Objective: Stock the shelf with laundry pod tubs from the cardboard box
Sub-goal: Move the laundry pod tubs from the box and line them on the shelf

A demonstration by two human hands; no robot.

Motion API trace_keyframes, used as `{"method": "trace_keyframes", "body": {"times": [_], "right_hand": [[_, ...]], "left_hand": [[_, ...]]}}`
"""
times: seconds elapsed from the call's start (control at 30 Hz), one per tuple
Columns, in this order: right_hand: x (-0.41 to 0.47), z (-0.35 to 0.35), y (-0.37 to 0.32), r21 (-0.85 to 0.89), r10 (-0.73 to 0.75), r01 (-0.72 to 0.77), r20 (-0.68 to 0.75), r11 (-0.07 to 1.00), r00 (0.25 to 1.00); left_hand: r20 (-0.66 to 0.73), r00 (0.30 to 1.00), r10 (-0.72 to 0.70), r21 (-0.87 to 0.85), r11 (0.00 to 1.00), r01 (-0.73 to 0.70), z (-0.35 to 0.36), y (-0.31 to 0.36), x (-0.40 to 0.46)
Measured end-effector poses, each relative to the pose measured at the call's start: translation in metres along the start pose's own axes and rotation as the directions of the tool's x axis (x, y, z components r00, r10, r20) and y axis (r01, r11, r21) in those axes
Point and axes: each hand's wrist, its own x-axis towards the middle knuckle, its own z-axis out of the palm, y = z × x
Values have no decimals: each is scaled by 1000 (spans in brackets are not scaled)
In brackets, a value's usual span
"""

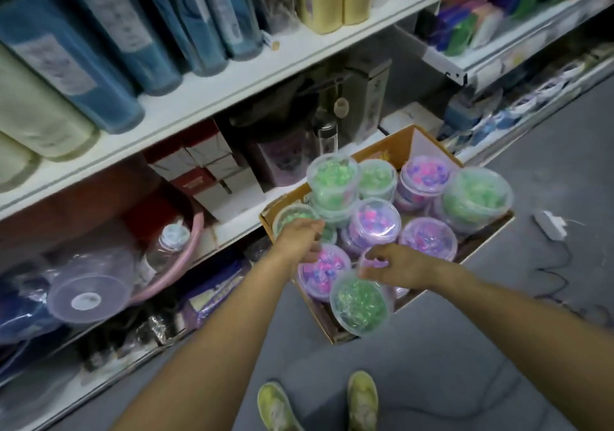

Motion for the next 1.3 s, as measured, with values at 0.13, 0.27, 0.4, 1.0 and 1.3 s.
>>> {"method": "trace_keyframes", "body": {"times": [0.13, 0.27, 0.4, 1.0, 1.3], "right_hand": [[15, 14, 13, 72, 102, -113, 139, 991, 985], [26, 24, 24, 170, 148, -177, 167, 970, 975], [23, 33, 28, 371, 159, -210, 165, 905, 973], [-74, -73, -67, 638, 140, -55, -84, 768, 987], [-138, -115, -166, 527, -98, 240, -282, 816, 954]], "left_hand": [[-9, 1000, -28, -83, 996, 27, 19, 27, 44], [-34, 994, -101, -85, 992, 98, 29, 40, 77], [-108, 991, -79, -12, 997, 78, 32, 42, 95], [-245, 969, -6, -471, 875, -114, -100, 10, -101], [-339, 925, 174, -501, 798, -334, -150, 42, -214]]}}
